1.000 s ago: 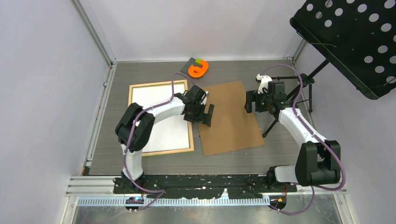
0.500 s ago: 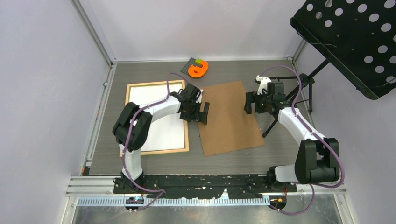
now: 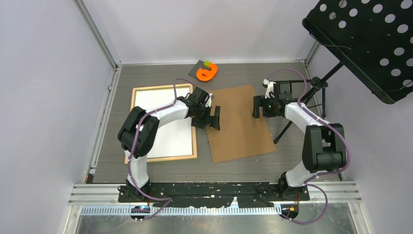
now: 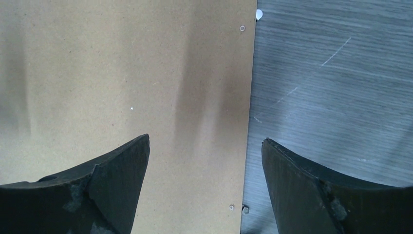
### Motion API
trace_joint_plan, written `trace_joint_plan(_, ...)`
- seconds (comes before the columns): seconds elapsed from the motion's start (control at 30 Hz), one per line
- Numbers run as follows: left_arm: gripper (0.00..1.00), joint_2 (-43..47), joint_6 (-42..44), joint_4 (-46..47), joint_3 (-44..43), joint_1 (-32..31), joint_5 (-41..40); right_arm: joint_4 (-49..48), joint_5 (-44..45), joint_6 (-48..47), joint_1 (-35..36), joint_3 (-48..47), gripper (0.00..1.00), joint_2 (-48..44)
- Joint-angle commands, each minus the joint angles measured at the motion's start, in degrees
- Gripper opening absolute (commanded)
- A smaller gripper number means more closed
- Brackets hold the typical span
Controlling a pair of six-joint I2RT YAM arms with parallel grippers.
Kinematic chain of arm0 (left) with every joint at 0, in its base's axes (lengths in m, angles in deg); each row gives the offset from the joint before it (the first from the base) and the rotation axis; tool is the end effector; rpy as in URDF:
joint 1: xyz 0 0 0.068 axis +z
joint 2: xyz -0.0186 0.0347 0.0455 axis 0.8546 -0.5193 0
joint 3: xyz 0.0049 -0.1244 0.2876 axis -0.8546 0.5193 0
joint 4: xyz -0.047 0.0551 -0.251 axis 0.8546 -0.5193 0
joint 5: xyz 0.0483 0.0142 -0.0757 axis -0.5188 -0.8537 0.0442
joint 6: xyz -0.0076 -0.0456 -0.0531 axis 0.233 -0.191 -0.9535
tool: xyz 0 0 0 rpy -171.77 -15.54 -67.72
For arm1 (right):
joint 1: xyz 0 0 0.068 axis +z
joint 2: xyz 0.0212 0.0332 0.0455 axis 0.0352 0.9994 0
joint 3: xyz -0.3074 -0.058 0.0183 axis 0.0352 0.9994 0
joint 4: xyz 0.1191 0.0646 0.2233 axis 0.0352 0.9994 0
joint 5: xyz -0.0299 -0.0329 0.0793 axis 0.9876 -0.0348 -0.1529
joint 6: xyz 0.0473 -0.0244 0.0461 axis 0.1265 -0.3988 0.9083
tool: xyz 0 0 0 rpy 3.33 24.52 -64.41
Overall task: Put the photo into the frame
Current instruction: Turn over the photo frame item at the center of the board.
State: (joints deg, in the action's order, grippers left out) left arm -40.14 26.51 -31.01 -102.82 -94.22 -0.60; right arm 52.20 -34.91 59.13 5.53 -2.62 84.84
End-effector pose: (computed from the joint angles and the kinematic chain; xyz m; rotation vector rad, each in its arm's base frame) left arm 0.3342 -0.2588 0.1924 0.2920 2.7565 -0.7249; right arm 0.3246 0.0316 0.2292 -0.2083 2.4826 0.2649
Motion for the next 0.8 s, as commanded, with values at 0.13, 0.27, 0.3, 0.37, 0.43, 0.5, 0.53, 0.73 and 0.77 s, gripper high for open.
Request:
trace_joint_plan(0.13, 0.99, -1.8, -3.8, 2.5, 0.7, 0.1, 1.6, 0.7, 0.3, 1.0, -0.3, -6.7, 0.90, 6.1)
trace_joint_plan(0.27, 0.99, -1.0, -5.5, 3.3, 2.9, 0.1, 0.4, 0.8, 0.1, 0.9, -0.3, -8.2, 0.90, 9.0)
trace_joint_plan(0.3, 0.99, -0.5, -6.1, 3.8, 3.7, 0.2, 0.1, 0.7, -0.1, 1.0, -0.3, -8.3, 0.90, 9.8)
trace_joint_plan(0.37, 0.99, 0.6, -8.2, 5.5, 5.5, 0.2, 0.1, 0.7, -0.3, 1.1, -0.3, -8.5, 0.90, 10.8)
trace_joint_plan(0.43, 0.99, 0.8, -9.6, 6.5, 6.6, 0.1, 0.8, 0.5, -0.2, 0.9, -0.3, -8.5, 0.90, 11.6)
trace_joint_plan(0.5, 0.99, 0.3, -10.3, 7.0, 6.4, 0.2, 1.8, 0.5, -0.1, 0.6, -0.3, -8.7, 0.89, 12.3)
trace_joint_plan(0.53, 0.99, 0.0, -10.5, 7.0, 6.2, 0.1, 2.2, 0.5, 0.0, 0.4, -0.3, -8.7, 0.89, 12.4)
trace_joint_plan(0.73, 0.99, -1.6, -11.7, 8.1, 6.3, 0.0, 3.7, 0.5, -1.4, -0.7, -0.3, -9.2, 0.89, 13.7)
trace_joint_plan(0.77, 0.99, -1.8, -11.9, 8.4, 6.6, 0.0, 3.9, 0.4, -1.7, -0.7, -0.3, -9.2, 0.89, 14.0)
